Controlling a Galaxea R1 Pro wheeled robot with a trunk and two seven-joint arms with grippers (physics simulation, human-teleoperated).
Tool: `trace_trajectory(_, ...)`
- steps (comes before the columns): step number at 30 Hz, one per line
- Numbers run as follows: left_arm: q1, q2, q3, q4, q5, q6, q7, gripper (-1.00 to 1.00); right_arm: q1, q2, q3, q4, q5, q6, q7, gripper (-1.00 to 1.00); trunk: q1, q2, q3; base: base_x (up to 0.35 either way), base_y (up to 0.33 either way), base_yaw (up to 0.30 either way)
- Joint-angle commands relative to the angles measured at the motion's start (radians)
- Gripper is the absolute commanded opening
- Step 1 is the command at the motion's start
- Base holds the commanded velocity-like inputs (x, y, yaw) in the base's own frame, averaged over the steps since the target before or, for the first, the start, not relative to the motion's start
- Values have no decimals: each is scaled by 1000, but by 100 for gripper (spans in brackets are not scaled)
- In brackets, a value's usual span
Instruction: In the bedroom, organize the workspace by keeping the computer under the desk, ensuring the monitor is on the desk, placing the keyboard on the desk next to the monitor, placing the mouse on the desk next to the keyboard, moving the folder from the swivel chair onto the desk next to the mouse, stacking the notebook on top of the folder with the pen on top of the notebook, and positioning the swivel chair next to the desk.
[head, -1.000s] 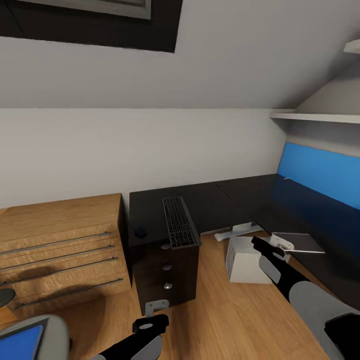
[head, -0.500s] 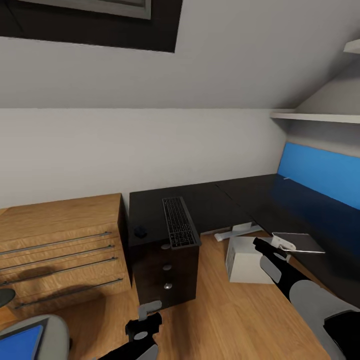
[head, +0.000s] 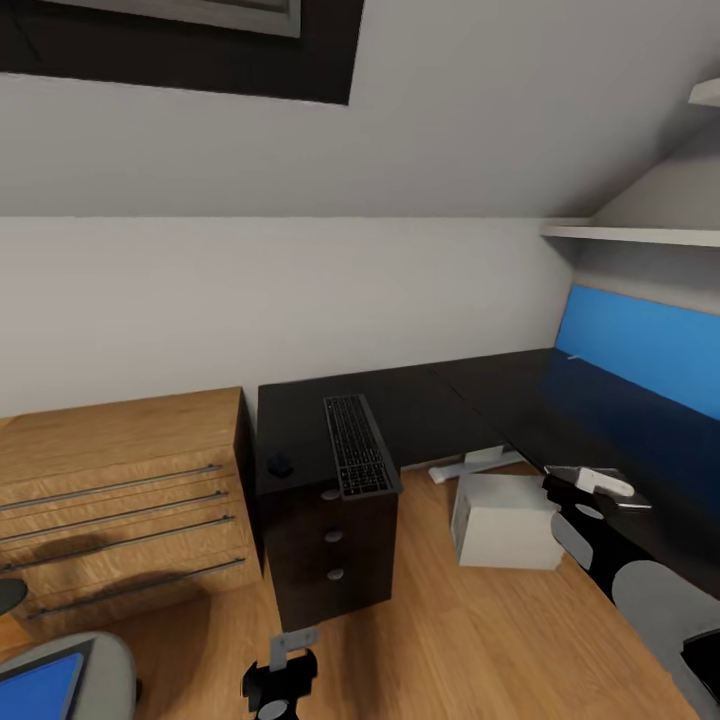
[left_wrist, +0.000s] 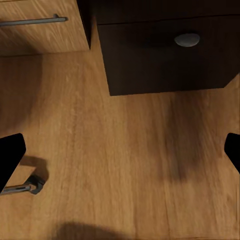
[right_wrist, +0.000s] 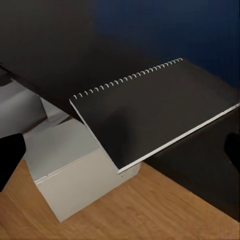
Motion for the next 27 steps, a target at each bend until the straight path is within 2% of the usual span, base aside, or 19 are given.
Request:
trace_trajectory(1, -1, 0, -8, 3, 10, -6, -10, 100, -1, -3, 8, 1, -8, -5, -6, 100, 0, -1, -1, 211, -110, 0)
trace_trajectory(8, -1, 0, -8, 8, 11, -4, -34, 100, -1, -6, 8, 7, -4, -4, -10, 100, 0, -1, -1, 198, -111, 0)
trace_trajectory(13, -1, 1, -8, 15, 11, -3, -37, 100, -1, -5, 6, 8, -5, -4, -10, 100, 0, -1, -1, 50, -23, 0)
trace_trajectory(21, -1, 1, -6, 31, 11, -4, -37, 100, -1, 0, 6, 3, -8, -7, -15, 100, 0, -1, -1, 213, -18, 0)
trace_trajectory(27, -1, 1, -6, 33, 11, -4, -39, 100, -1, -5, 9, 0, -5, -5, -15, 100, 0, -1, -1, 100, -6, 0)
